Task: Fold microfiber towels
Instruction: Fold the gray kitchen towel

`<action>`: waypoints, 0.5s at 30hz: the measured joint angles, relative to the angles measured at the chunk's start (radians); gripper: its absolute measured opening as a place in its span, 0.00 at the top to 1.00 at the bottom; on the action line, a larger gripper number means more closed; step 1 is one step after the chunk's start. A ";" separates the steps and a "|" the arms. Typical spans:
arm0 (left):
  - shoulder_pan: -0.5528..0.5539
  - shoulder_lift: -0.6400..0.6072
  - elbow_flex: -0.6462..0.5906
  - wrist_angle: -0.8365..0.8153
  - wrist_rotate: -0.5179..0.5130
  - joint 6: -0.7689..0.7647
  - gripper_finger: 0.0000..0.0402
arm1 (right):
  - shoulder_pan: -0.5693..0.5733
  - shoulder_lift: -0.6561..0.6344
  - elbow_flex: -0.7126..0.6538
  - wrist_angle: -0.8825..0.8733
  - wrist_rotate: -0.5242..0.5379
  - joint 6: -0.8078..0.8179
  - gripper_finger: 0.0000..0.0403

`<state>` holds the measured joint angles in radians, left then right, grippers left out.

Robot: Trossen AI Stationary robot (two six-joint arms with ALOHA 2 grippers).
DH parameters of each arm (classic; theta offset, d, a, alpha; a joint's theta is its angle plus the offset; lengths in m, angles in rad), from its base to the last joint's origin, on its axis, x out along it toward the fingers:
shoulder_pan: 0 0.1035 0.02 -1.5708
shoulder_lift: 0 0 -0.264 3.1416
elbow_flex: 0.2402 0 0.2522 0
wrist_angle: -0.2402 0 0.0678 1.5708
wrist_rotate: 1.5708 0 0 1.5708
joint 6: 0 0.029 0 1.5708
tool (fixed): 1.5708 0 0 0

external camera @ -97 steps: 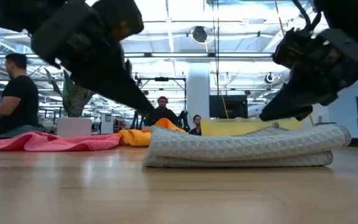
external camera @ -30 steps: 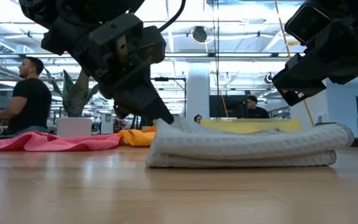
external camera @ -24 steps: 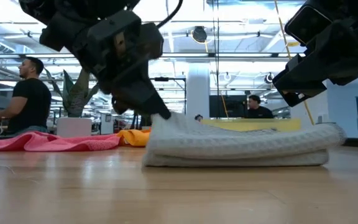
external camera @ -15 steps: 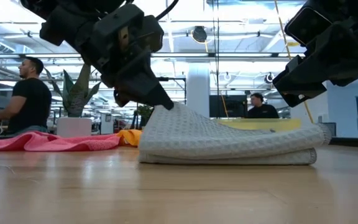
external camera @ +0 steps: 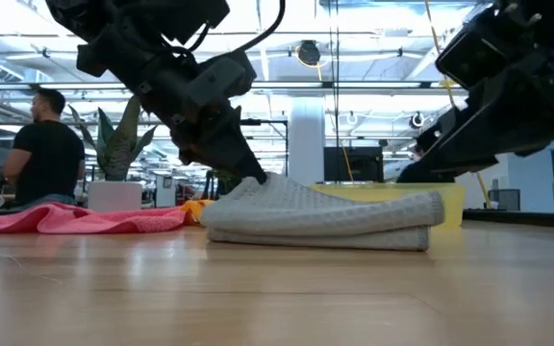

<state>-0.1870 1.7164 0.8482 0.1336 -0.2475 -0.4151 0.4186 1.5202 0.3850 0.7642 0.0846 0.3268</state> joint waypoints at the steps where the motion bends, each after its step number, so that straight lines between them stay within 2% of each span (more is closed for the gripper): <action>1: 0.001 0.000 0.000 0.010 -0.007 0.002 0.96 | -0.003 0.014 0.011 0.001 0.000 -0.007 0.79; 9: 0.055 0.000 0.000 0.034 -0.074 -0.006 0.72 | -0.005 0.071 0.136 -0.069 -0.004 -0.100 0.79; 15: 0.091 -0.025 0.003 -0.116 -0.078 -0.038 0.60 | -0.006 0.130 0.210 -0.114 0.046 -0.160 0.79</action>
<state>-0.0957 1.6918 0.8508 0.0176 -0.3254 -0.4531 0.4127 1.6507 0.5950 0.6500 0.1302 0.1671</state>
